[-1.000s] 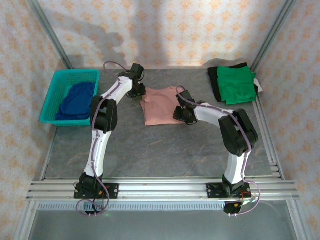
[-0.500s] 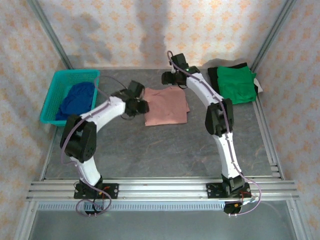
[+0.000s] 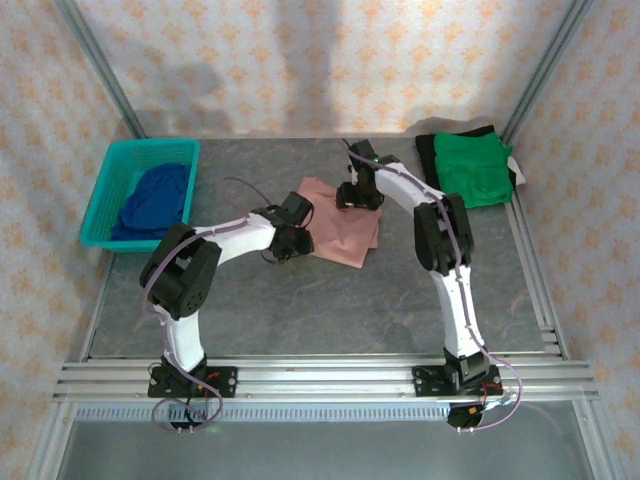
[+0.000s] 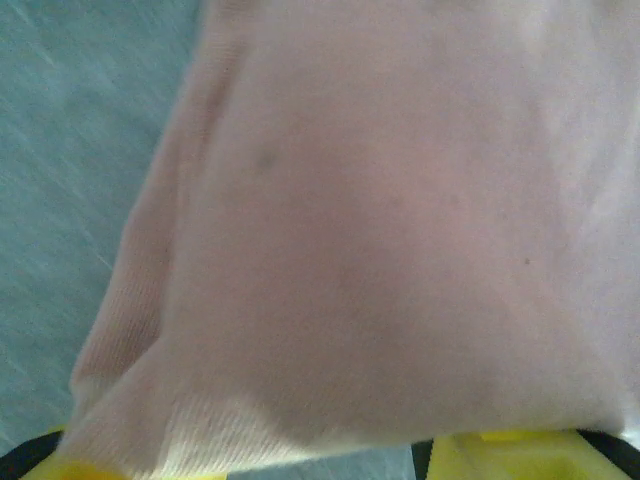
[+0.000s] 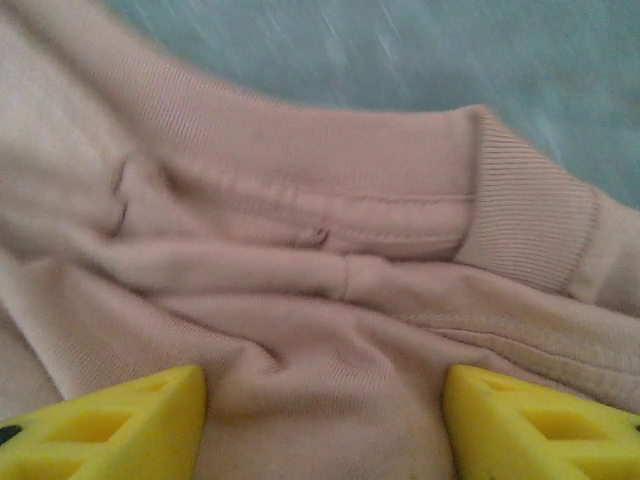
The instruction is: Fold and stack the t-shirts
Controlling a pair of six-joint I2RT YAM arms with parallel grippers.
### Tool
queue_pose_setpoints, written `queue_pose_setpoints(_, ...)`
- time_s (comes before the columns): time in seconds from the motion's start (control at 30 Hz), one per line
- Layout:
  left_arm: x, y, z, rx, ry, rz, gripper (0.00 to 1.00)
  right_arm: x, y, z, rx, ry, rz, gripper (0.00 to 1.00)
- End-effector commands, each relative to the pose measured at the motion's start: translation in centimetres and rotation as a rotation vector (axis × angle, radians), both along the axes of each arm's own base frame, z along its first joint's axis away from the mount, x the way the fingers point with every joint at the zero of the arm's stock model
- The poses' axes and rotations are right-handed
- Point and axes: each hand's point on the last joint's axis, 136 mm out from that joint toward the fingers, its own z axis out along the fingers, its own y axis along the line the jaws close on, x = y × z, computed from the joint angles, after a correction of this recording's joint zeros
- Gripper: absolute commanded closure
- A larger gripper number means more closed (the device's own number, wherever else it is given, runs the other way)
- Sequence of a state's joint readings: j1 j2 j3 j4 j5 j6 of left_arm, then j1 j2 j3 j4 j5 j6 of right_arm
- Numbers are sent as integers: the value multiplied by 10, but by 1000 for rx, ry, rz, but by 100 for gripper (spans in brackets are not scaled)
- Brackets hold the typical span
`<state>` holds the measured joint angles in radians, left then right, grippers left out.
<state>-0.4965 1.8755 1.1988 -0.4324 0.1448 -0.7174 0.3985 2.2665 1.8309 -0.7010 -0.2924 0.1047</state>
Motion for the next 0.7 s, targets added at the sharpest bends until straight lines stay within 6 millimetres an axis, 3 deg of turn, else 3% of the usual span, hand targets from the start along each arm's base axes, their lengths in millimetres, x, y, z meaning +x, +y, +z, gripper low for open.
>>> queue_pose_setpoints(0.0,31,56,14,107,-34,86,51,-50,-28,-9,-18,70,-143,37)
queue_pose_setpoints(0.13,49,77,48,127,-80,87,51,-120,-41,-19,73,122,-315,42)
queue_pose_setpoints(0.27,48,69,67,105,-101,49,50,-151,-60,10,111,31,-394,41)
queue_pose_setpoints(0.4,28,27,64,74,-99,-42,49,-147,-69,43,98,-66,-369,36)
queue_pose_setpoints(0.47,13,-1,53,72,-71,-100,49,-141,-76,49,37,-96,-351,34)
queue_pose_setpoints(0.57,-3,-25,27,53,-26,-128,48,-130,-76,47,-3,-103,-292,31)
queue_pose_setpoints(0.67,-11,-28,-1,61,38,-110,49,-127,-66,32,-8,-54,-217,29)
